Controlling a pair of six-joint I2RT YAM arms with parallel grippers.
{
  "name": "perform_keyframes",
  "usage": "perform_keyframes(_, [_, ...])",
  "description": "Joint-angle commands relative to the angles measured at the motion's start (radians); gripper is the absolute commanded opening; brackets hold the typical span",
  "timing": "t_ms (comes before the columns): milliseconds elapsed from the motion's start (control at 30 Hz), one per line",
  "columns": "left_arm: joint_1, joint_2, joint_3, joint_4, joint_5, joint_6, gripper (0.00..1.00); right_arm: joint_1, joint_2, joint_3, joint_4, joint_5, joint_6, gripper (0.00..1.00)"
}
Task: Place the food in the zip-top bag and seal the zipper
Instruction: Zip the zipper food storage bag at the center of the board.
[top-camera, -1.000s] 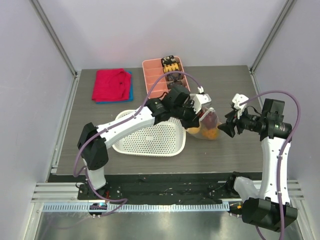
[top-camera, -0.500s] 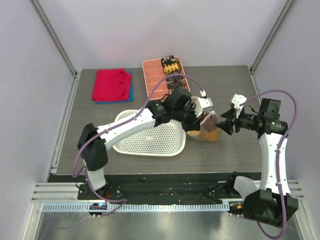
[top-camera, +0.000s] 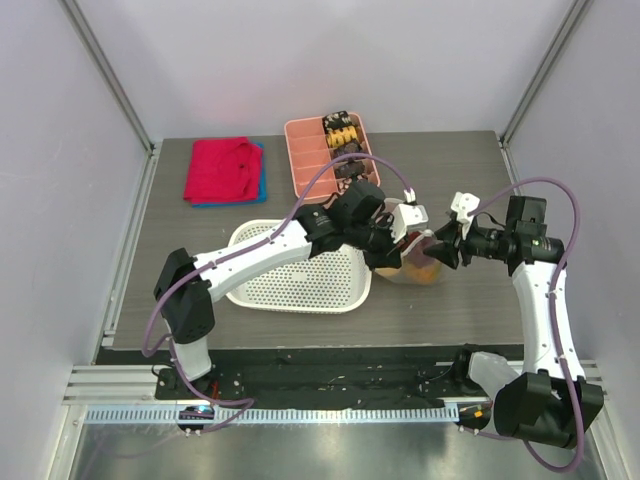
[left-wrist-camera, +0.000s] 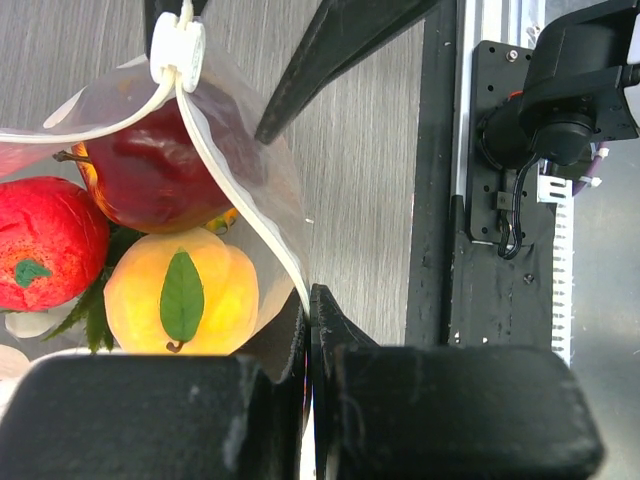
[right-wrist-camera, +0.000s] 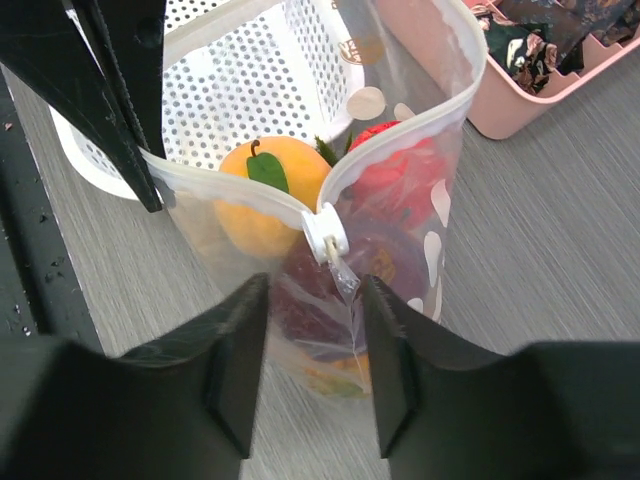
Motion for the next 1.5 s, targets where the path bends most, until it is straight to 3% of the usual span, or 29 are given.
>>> perform_keyframes(0, [-0.003,-0.044,-0.002,0.006,0.024,0.022,0.0,0.021,-0.012,-0.02,0.069,0.006,-0.026,0.43])
perform_keyframes(133, [-0.003,-0.038,-0.005,-0.011,0.039,0.033,0.0,0.024,-0.017,-0.02,0.098,0.004,-0.019,0.31])
perform_keyframes(267, [-0.003,-0.04,-0.007,-0.014,0.035,0.039,0.01,0.024,-0.018,-0.014,0.1,0.004,-0.022,0.02])
perform_keyframes(333, [-0.003,-0.044,-0.011,-0.014,0.026,0.038,0.03,0.025,-0.027,-0.017,0.1,0.006,-0.03,0.01])
perform_keyframes(467, [0.013,-0.089,-0.032,0.0,-0.01,0.004,0.24,0.024,-0.06,-0.026,0.1,0.013,-0.035,0.01])
perform_keyframes(633, [0.051,-0.237,-0.189,0.306,-0.112,-0.028,0.62,0.024,-0.107,-0.052,0.092,0.012,-0.045,0.01])
perform_keyframes(700, [0.049,-0.264,-0.204,0.352,-0.116,0.01,0.66,0.024,-0.116,-0.058,0.091,0.01,-0.047,0.02])
perform_keyframes(1067, [0.007,-0.107,-0.057,0.388,-0.059,0.249,0.65,0.025,-0.155,-0.072,0.068,0.01,-0.067,0.01])
perform_keyframes(1267, [-0.036,-0.066,-0.057,0.397,-0.05,0.407,0.65,0.024,-0.17,-0.083,0.052,0.007,-0.093,0.01])
perform_keyframes(1467, [-0.055,-0.052,-0.062,0.405,-0.042,0.462,0.61,0.024,-0.179,-0.083,0.028,-0.001,-0.133,0.01])
